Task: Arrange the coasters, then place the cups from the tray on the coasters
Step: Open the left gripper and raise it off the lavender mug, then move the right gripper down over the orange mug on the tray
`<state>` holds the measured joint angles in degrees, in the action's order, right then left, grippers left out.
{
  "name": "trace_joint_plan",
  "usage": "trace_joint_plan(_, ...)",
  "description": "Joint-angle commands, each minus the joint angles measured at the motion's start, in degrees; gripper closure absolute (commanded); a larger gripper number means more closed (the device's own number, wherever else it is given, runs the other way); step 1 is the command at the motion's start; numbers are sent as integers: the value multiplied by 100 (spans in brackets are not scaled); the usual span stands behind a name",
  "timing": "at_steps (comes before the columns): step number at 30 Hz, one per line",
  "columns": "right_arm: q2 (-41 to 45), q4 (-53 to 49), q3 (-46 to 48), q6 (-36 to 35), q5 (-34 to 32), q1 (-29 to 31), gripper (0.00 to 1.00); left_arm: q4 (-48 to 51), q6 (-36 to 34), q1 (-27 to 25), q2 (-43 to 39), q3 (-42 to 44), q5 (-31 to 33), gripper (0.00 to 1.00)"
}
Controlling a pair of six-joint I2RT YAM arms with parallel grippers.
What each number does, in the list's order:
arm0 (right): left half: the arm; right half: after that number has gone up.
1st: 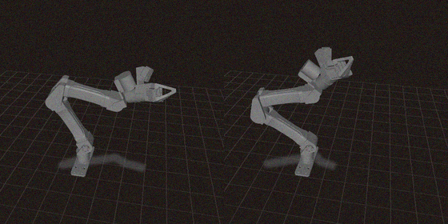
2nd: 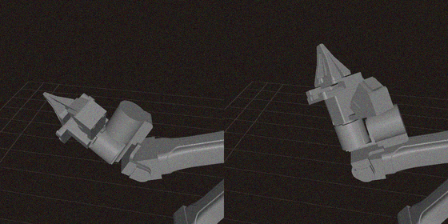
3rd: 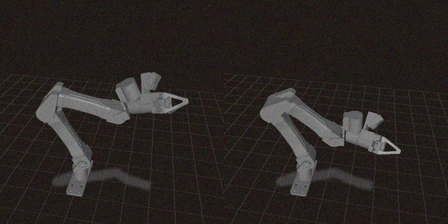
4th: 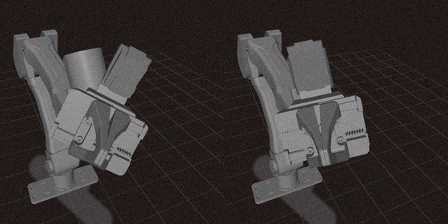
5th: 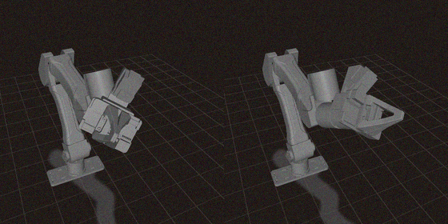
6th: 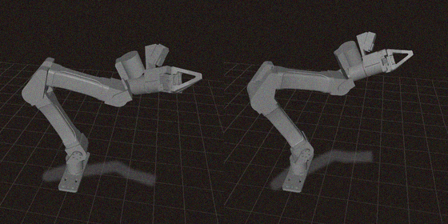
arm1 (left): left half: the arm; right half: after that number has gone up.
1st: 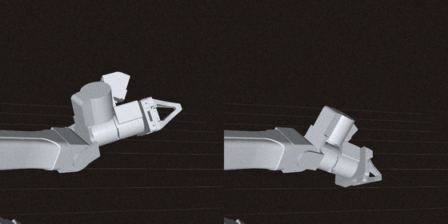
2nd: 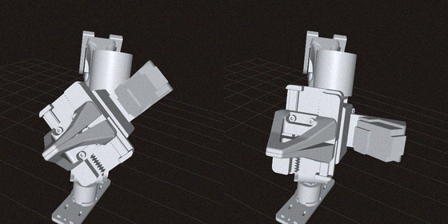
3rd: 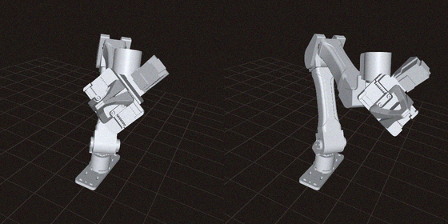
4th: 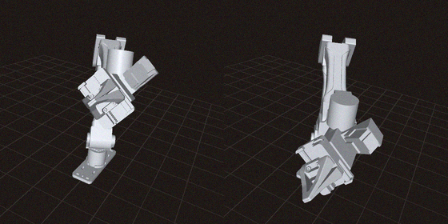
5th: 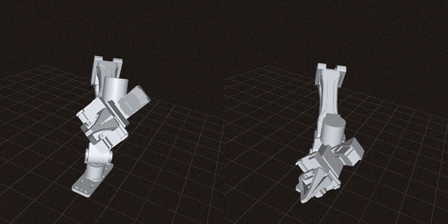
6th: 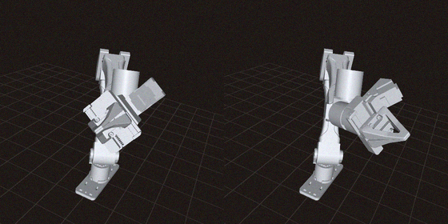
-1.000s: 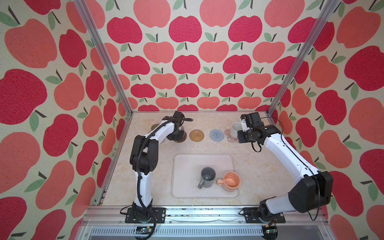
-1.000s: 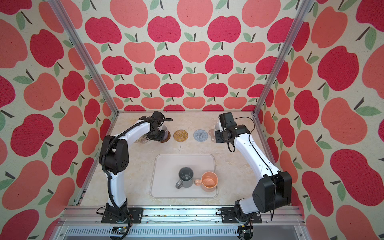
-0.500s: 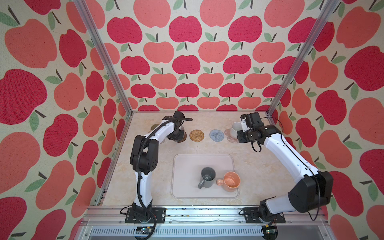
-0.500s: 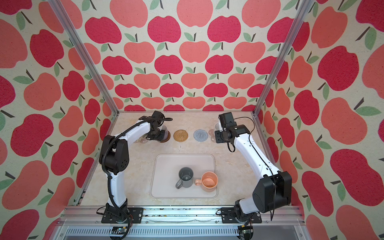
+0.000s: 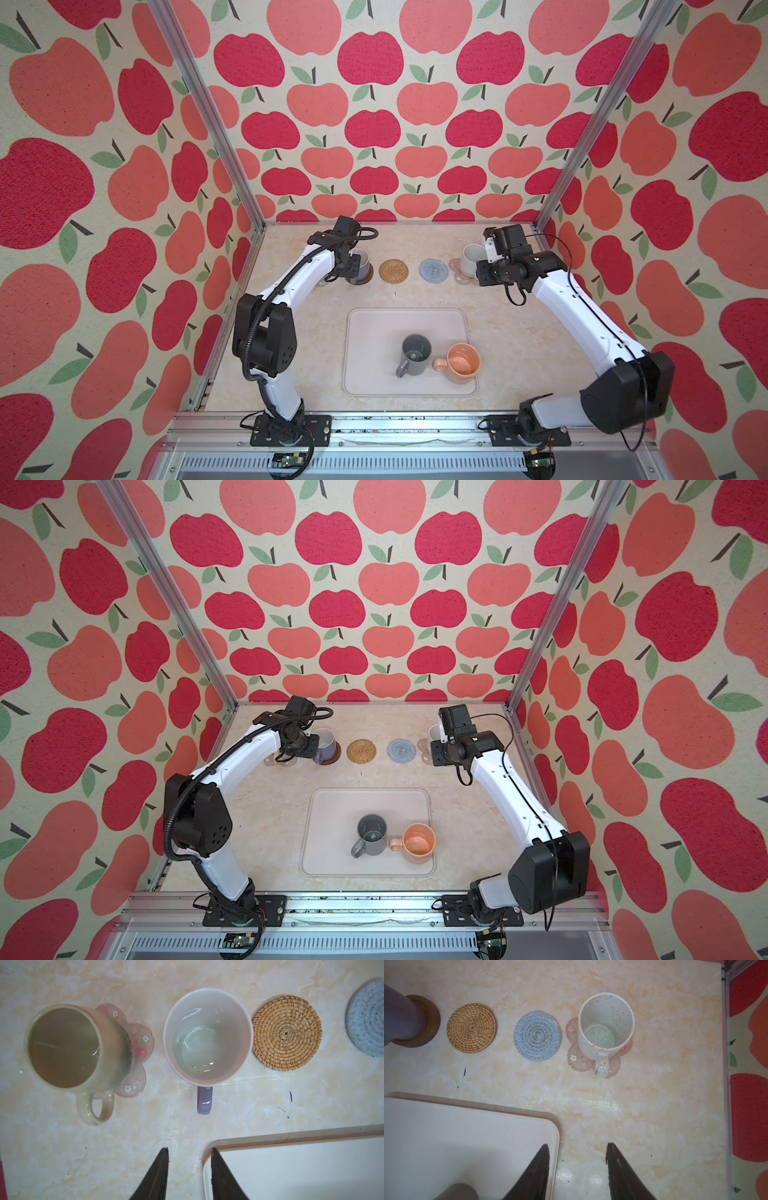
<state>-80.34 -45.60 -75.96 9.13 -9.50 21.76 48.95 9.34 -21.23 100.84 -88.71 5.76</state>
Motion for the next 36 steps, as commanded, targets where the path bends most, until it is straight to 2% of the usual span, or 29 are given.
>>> trace_joint_plan(1,240,-199,28,164,115,64,52,396,-25,-188,-362,283,118,63)
trace_joint_plan(6,417,-281,93,208,272,88,52,572,-109,-488,-874,684,83,64)
trace_joint_plan(10,552,-424,123,188,440,211,53,563,-8,-530,-1298,971,-81,64)
trace_joint_plan(22,737,-1186,240,-57,627,1312,57,639,120,-795,-2321,1609,-465,66)
trace_joint_plan(25,810,-1265,410,-84,1244,1541,57,762,27,-796,-2477,1644,-568,67)
trace_joint_plan(27,907,-1254,581,-78,1427,1760,57,841,-26,-785,-2524,1612,-503,67)
trace_joint_plan(36,932,-1709,691,-458,1679,2629,63,968,-143,-697,-2323,1273,-443,67)
